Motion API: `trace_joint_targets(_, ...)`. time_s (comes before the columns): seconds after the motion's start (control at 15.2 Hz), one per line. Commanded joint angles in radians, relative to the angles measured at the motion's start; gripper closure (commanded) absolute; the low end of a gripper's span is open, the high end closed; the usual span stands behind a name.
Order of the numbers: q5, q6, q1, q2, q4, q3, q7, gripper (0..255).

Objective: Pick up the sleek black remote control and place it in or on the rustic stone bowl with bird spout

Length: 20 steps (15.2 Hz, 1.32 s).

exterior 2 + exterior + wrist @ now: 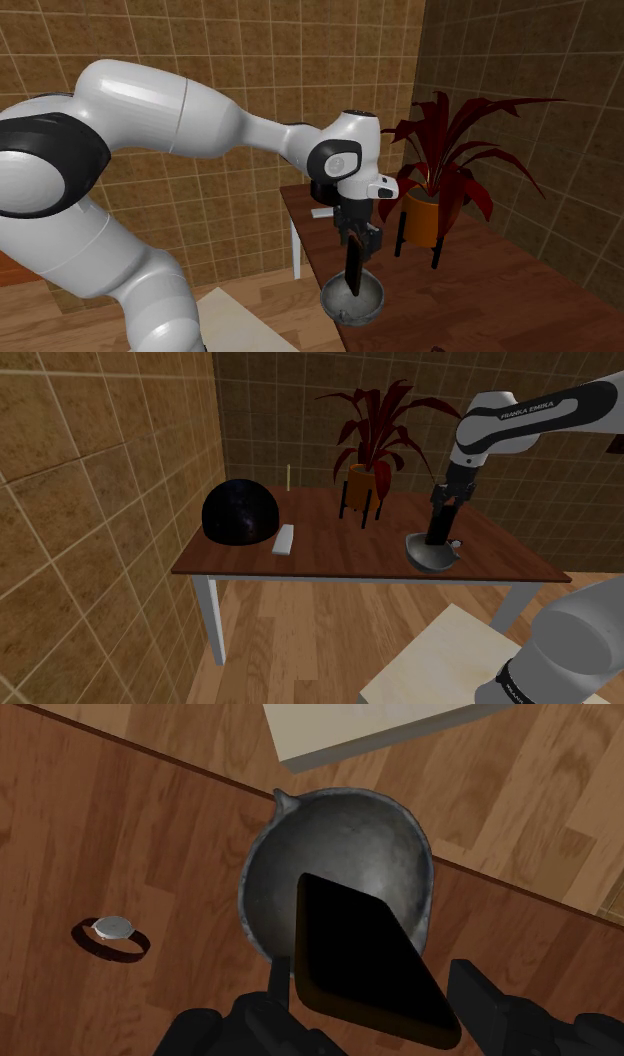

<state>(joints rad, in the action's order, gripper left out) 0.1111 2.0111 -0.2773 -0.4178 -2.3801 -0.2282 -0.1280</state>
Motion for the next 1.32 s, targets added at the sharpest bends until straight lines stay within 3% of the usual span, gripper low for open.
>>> trace_joint_targets(0.0, 0.0, 0.001, 0.0, 0.0, 0.0, 0.0, 0.0, 255)
trace_joint_targets(0.07, 0.0, 0.001, 0.0, 0.0, 0.0, 0.0, 0.0, 255)
trace_joint_targets(0.13, 0.0, 0.001, 0.0, 0.0, 0.0, 0.0, 0.0, 0)
trace_joint_targets(0.46, 0.0, 0.001, 0.0, 0.0, 0.0, 0.0, 0.0, 0)
trace_joint_targets(0.73, -0.004, -0.132, 0.002, -0.027, 0.105, 0.012, 0.001, 0)
trace_joint_targets(1.25, -0.004, -0.131, 0.002, -0.027, 0.105, 0.012, 0.001, 0)
